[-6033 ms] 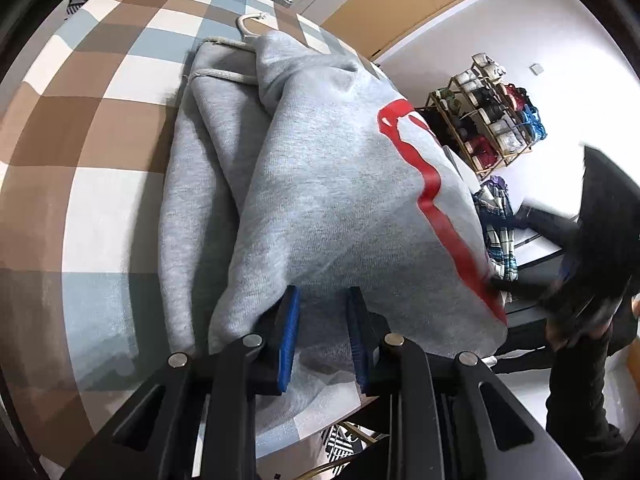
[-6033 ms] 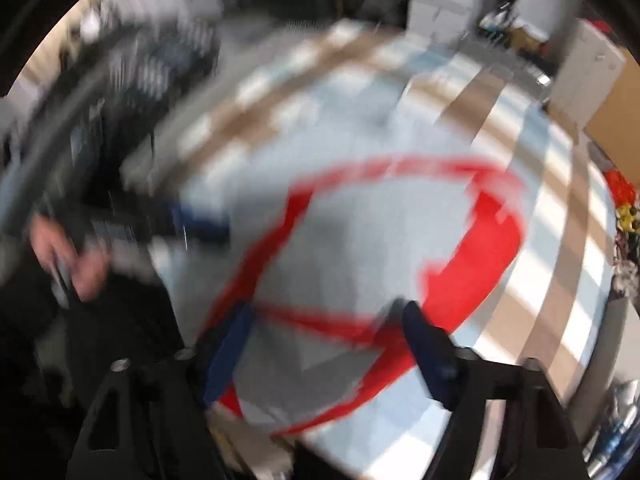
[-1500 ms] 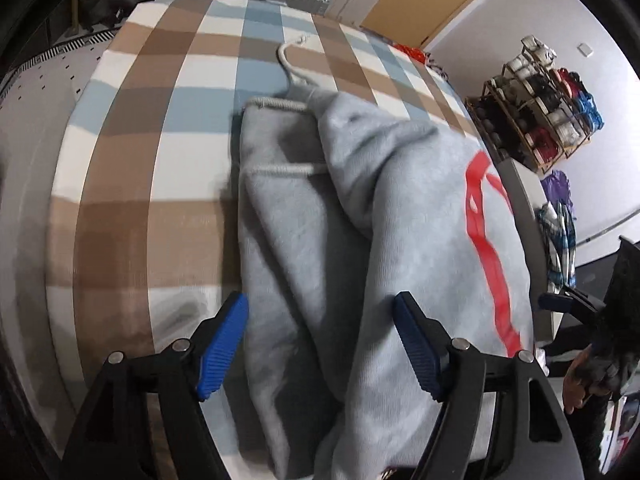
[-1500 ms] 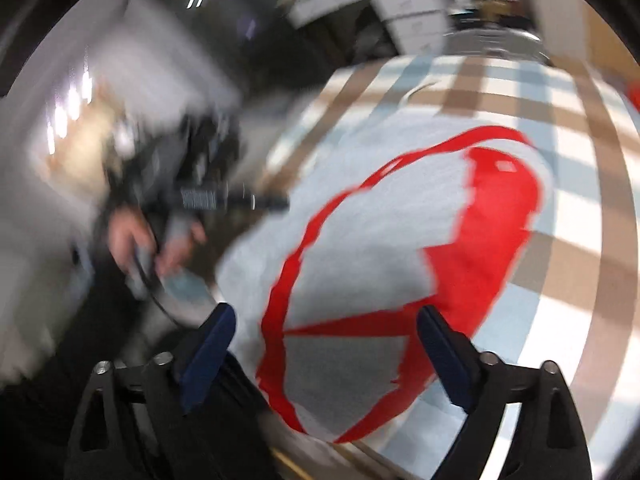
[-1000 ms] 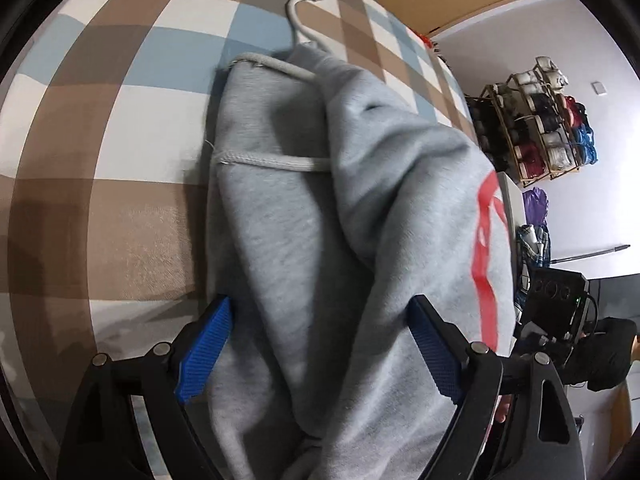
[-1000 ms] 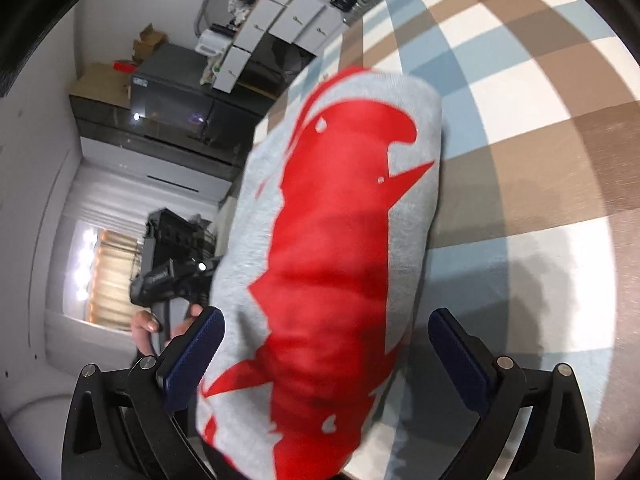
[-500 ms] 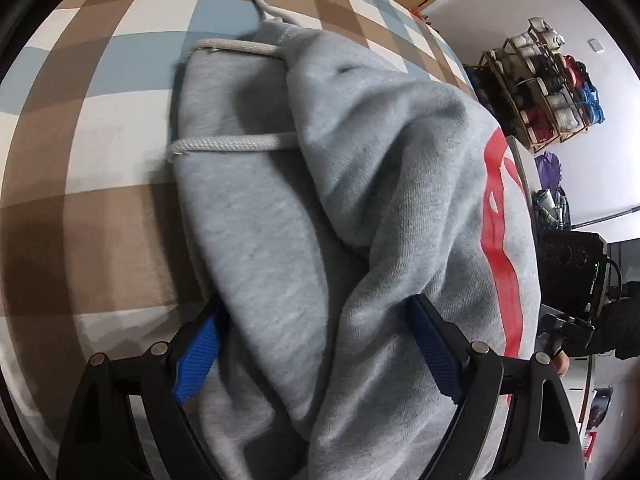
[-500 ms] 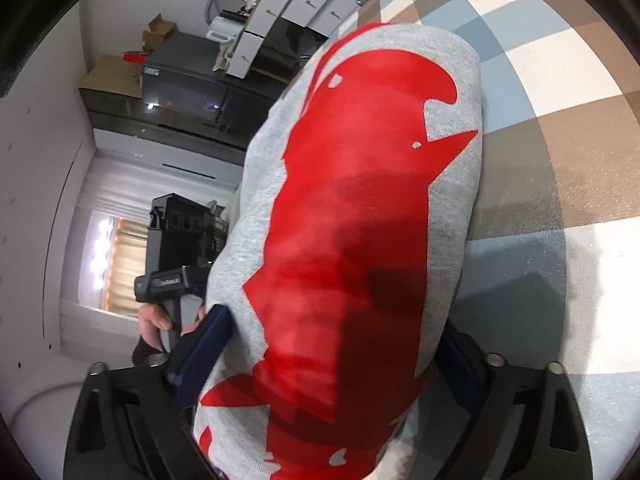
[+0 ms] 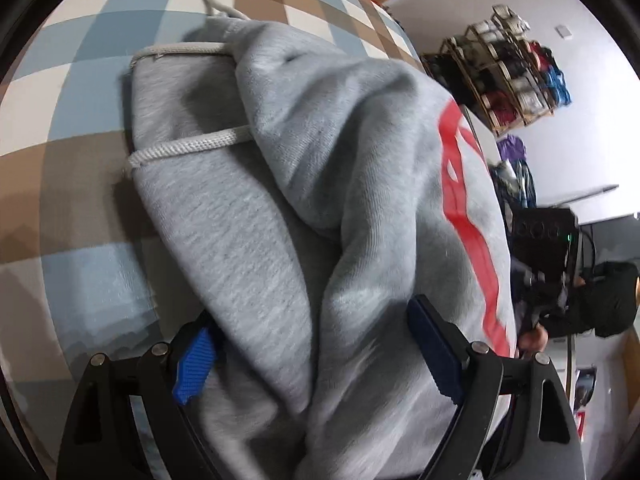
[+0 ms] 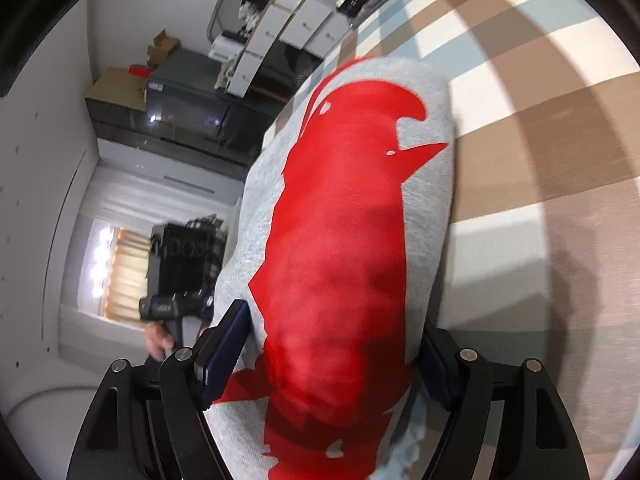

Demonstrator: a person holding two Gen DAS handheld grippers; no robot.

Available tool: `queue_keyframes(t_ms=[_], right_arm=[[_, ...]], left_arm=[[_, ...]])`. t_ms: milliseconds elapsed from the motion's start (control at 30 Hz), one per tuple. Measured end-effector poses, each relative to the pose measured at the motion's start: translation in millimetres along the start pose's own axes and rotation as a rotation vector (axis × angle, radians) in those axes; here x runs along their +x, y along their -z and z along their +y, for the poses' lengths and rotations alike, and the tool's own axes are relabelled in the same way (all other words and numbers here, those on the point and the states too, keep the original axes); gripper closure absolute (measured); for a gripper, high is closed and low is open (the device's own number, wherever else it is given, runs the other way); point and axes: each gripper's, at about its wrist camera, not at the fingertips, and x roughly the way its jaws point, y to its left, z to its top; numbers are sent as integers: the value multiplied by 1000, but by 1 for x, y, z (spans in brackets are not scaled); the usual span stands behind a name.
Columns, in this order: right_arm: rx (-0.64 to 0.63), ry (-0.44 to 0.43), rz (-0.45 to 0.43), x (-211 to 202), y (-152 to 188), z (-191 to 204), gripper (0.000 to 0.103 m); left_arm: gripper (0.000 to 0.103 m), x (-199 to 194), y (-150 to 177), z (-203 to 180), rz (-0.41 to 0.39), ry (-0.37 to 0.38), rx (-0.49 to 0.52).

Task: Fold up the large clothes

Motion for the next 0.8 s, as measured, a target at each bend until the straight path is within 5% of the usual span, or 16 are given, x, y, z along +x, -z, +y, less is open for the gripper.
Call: queue_keyframes(t_ms=[167,367,500,667,733,800], right_arm=[[-23,28,-15,8,-3,11,21],[-15,29,-26,12,-4,12,19],[-18,35,-35,9,0,11,19],[-19,31,-40,7,2,8,18],[-19,27,-37,7,2,7,18],[-20,24,-35,7,2,6,18]], left_arm=[[18,-40,5,2,-53,-184,21],[16,-85,-2,-21,-217,-31,88],[17,-43,-18,-22,-111,-68,87],[17,-25,-29,4,-103,24,-11],[36,-31,-28,7,-118,101,-7],[86,-35,-25,7,-99,179,-11]])
